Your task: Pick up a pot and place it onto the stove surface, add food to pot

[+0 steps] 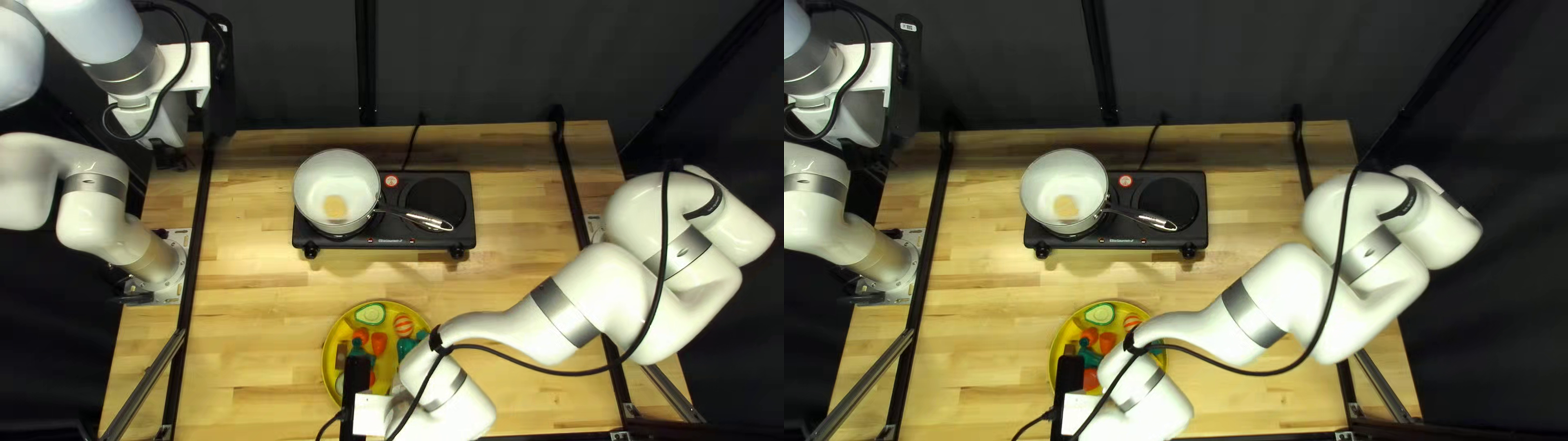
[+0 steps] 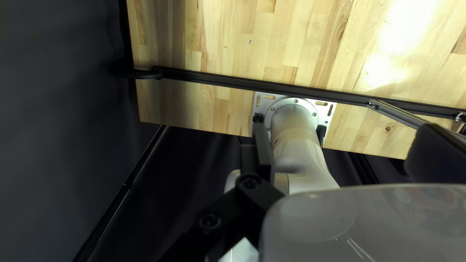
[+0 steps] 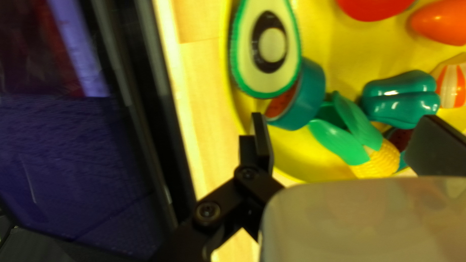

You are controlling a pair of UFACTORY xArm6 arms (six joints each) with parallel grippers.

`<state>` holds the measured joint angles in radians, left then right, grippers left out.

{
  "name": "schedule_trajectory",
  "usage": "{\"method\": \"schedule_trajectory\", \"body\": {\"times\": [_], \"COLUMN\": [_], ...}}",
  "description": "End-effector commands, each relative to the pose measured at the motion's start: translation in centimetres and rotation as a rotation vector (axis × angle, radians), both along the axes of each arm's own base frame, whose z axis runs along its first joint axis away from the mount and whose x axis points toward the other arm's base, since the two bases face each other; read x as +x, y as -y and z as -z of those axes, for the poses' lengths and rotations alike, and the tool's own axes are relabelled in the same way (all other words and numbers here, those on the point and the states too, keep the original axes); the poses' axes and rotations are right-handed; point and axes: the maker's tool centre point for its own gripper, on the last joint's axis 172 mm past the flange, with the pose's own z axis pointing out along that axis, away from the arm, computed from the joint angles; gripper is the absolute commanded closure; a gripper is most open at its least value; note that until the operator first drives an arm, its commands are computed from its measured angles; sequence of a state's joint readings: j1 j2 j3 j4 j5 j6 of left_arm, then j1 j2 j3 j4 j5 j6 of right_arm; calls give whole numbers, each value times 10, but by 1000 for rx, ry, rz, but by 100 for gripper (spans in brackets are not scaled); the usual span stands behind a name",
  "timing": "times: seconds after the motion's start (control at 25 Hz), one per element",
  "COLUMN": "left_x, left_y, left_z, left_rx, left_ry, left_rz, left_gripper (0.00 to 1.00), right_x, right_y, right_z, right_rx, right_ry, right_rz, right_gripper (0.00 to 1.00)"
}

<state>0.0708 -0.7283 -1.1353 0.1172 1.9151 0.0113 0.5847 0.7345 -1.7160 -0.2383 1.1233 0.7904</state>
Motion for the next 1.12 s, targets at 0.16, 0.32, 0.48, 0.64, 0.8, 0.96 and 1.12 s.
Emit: {"method": "schedule_trajectory", "body": {"times": [0.16, 0.32, 0.48, 0.64, 0.8, 0.96, 1.12], "left_x": [0, 0, 0, 0, 0, 0, 0], "left_y": [0, 0, 0, 0, 0, 0, 0], "left_z": [0, 0, 0, 0, 0, 0, 0], "left_rx": [0, 0, 0, 0, 0, 0, 0], "left_ry": [0, 0, 0, 0, 0, 0, 0], "left_rz": [0, 0, 0, 0, 0, 0, 0], "left_gripper": [0, 0, 0, 0, 0, 0, 0], "right_x": [10, 8, 4, 3, 3, 6, 10], "right_y": [0, -2, -2, 2, 8, 19, 22], "right_z": [10, 13, 14, 17, 17, 18, 18], "right_rx": [24, 30, 27, 20, 10, 13, 9], "right_ry": [20, 19, 15, 9, -4, -13, -20], "right_rz": [-3, -2, 0, 0, -7, -11, -19], "right_gripper": [0, 0, 0, 0, 0, 0, 0]}}
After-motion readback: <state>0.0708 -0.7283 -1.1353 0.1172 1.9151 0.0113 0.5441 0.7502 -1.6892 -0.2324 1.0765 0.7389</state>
